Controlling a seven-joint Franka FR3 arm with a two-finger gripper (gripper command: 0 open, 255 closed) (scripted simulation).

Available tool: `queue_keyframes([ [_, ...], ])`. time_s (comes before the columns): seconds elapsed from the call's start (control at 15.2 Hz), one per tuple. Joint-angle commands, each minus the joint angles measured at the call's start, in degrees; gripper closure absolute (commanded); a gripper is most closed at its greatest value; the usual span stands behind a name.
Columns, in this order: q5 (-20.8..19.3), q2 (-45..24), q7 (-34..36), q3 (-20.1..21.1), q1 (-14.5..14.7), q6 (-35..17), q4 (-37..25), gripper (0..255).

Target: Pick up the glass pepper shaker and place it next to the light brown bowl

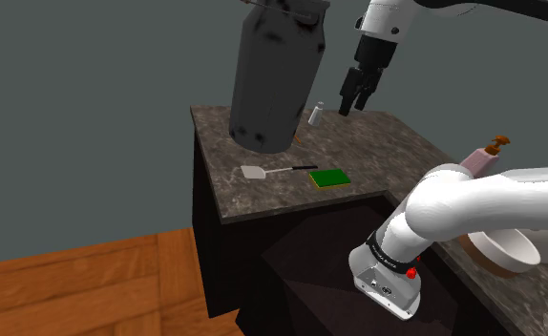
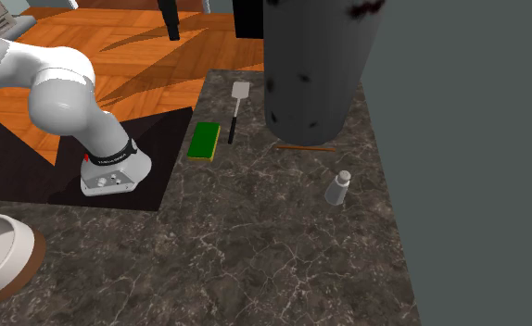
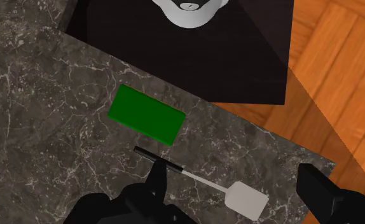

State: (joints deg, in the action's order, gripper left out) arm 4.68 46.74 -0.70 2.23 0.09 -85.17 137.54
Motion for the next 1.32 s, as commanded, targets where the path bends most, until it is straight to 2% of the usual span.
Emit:
queue_keyframes([
  [0.0,0.0,0.0,0.0,0.0,0.0,0.0,0.0,0],
  [0.66,-7.9,-11.1,-10.6,-8.6,-3.9,-13.5,0.6,0],
  [1.25,-11.0,-25.7,-19.4,-15.8,-6.2,-24.8,-5.1,0],
])
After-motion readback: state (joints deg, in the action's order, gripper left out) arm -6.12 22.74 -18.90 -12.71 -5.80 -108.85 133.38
